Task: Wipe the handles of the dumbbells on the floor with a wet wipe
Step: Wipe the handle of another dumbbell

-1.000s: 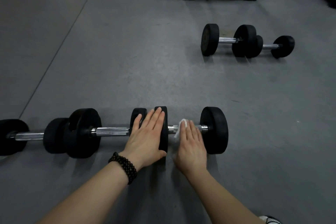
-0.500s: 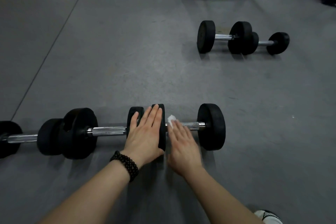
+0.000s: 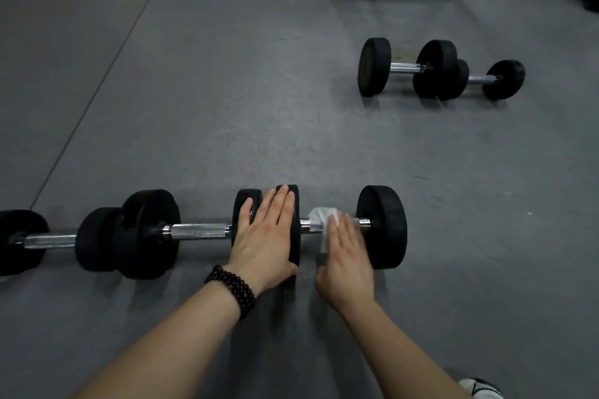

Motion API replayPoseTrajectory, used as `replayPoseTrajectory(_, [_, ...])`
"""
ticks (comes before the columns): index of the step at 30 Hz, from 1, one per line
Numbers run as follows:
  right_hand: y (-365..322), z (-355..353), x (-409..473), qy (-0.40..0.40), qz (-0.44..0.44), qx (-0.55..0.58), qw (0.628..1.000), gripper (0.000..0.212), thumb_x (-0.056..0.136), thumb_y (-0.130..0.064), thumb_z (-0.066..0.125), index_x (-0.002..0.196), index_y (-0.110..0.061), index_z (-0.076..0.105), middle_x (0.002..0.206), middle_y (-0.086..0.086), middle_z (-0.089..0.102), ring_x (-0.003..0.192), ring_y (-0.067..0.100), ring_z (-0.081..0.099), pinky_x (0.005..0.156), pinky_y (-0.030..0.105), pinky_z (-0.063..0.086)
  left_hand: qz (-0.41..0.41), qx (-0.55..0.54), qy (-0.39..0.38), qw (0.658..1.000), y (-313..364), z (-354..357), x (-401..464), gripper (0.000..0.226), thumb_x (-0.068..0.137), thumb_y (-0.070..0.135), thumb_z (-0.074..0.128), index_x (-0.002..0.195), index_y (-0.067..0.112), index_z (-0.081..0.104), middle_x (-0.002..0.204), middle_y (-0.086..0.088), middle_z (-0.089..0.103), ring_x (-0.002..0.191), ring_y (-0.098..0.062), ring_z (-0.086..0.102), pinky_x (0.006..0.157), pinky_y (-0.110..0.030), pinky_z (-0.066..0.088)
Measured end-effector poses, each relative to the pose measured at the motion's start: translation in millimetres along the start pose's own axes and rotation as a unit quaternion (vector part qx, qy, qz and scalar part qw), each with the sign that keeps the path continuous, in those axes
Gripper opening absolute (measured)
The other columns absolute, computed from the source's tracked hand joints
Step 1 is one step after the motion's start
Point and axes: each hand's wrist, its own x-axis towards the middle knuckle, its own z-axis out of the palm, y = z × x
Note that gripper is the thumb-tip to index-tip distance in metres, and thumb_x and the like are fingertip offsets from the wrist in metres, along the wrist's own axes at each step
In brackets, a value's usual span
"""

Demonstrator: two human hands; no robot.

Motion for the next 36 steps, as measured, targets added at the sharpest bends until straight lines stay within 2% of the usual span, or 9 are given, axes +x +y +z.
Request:
replayPoseTrajectory(2, [-16.3,2.4,-1.0,-0.031,-0.068,0.022,0.997,0.095,0.082,-0.022,0.054,0.157,-0.012,-0.003,0.164,0.003,-0.011,0.150,0.016,-0.016,0.123,0.037,-0.001,-0.002,-0.001,-0.001,1.000,0.2,0.0,0.3,0.129,0.072,0.058,0.074,0.155,0.016,-0.016,0.163,0.001,-0.020,0.149,-0.014,-0.017,0.119,-0.047,-0.012])
replayPoseTrajectory(4, [-20.1,0.8,0.1,-0.038,-0.115,-0.018,0.993,0.091,0.086,-0.026,0.054,0.157,-0.012,-0.001,0.164,0.004,-0.009,0.149,0.016,-0.016,0.123,0.038,-0.002,-0.001,-0.002,-0.004,1.000,-0.2,-0.6,0.0,0.128,0.073,0.059,0.073,0.154,0.016,-0.016,0.163,0.001,-0.020,0.150,-0.014,-0.017,0.119,-0.047,-0.012])
replayPoseTrajectory(9, [4.9,-3.9,3.5,0.030,0.026,-0.065,0.997,0.088,0.077,-0.022,0.063,0.153,-0.003,0.024,0.160,0.018,0.022,0.151,0.029,0.012,0.120,0.042,0.007,0.001,0.000,-0.002,1.000,0.0,-1.8,-1.4,0.129,0.073,0.060,0.073,0.155,0.016,-0.016,0.163,0.001,-0.021,0.150,-0.014,-0.016,0.120,-0.047,-0.011])
replayPoseTrajectory(16, [-29.0,-2.3,6.5,-0.052,-0.095,0.016,0.994,0.092,0.086,-0.025,0.054,0.157,-0.012,-0.003,0.165,0.002,-0.008,0.149,0.015,-0.017,0.123,0.039,-0.003,-0.001,-0.015,0.002,1.000,0.5,-1.7,-0.5,0.121,0.076,0.053,0.070,0.155,0.017,-0.013,0.164,0.001,-0.018,0.150,-0.013,-0.016,0.120,-0.046,-0.011])
replayPoseTrajectory(18, [-15.7,-1.0,8.1,-0.027,-0.086,-0.035,0.995,0.086,0.086,-0.026,0.052,0.157,-0.011,0.006,0.164,0.004,0.001,0.151,0.018,-0.009,0.121,0.039,-0.006,0.001,-0.011,-0.003,1.000,-0.6,-1.8,-1.0,0.124,0.075,0.055,0.072,0.155,0.016,-0.015,0.163,0.002,-0.020,0.150,-0.014,-0.017,0.120,-0.046,-0.011])
replayPoseTrajectory(21, [6.1,-2.0,8.3,0.052,0.038,-0.057,0.996,0.085,0.075,-0.020,0.059,0.152,-0.002,0.027,0.159,0.016,0.026,0.150,0.028,0.015,0.121,0.041,0.008,0.000,0.003,-0.004,1.000,-1.2,-1.0,-0.8,0.129,0.073,0.057,0.075,0.154,0.016,-0.017,0.163,0.001,-0.021,0.150,-0.015,-0.018,0.120,-0.048,-0.010])
replayPoseTrajectory(26, [-29.2,8.8,2.6,-0.011,-0.080,-0.013,0.997,0.090,0.085,-0.026,0.057,0.157,-0.009,0.006,0.165,0.007,-0.003,0.151,0.020,-0.010,0.121,0.036,-0.006,-0.010,0.004,0.000,1.000,1.9,1.0,0.7,0.126,0.074,0.049,0.075,0.154,0.016,-0.016,0.163,0.001,-0.020,0.149,-0.015,-0.018,0.119,-0.047,-0.011])
replayPoseTrajectory(31, [2.0,8.8,1.8,0.055,0.087,-0.040,0.994,0.089,0.074,-0.018,0.065,0.153,-0.001,0.026,0.160,0.017,0.025,0.149,0.029,0.018,0.120,0.044,0.019,-0.009,0.010,-0.003,1.000,1.7,1.2,0.7,0.130,0.072,0.054,0.077,0.154,0.016,-0.016,0.163,0.001,-0.020,0.150,-0.016,-0.017,0.119,-0.048,-0.010])
replayPoseTrajectory(36, [-25.9,9.7,-2.5,-0.029,-0.064,0.017,0.997,0.095,0.086,-0.022,0.058,0.156,-0.016,-0.006,0.163,0.003,-0.014,0.149,0.017,-0.018,0.123,0.039,0.001,-0.011,0.009,-0.003,1.000,1.5,2.2,1.9,0.127,0.075,0.053,0.075,0.154,0.016,-0.018,0.163,0.001,-0.021,0.149,-0.016,-0.018,0.119,-0.047,-0.011])
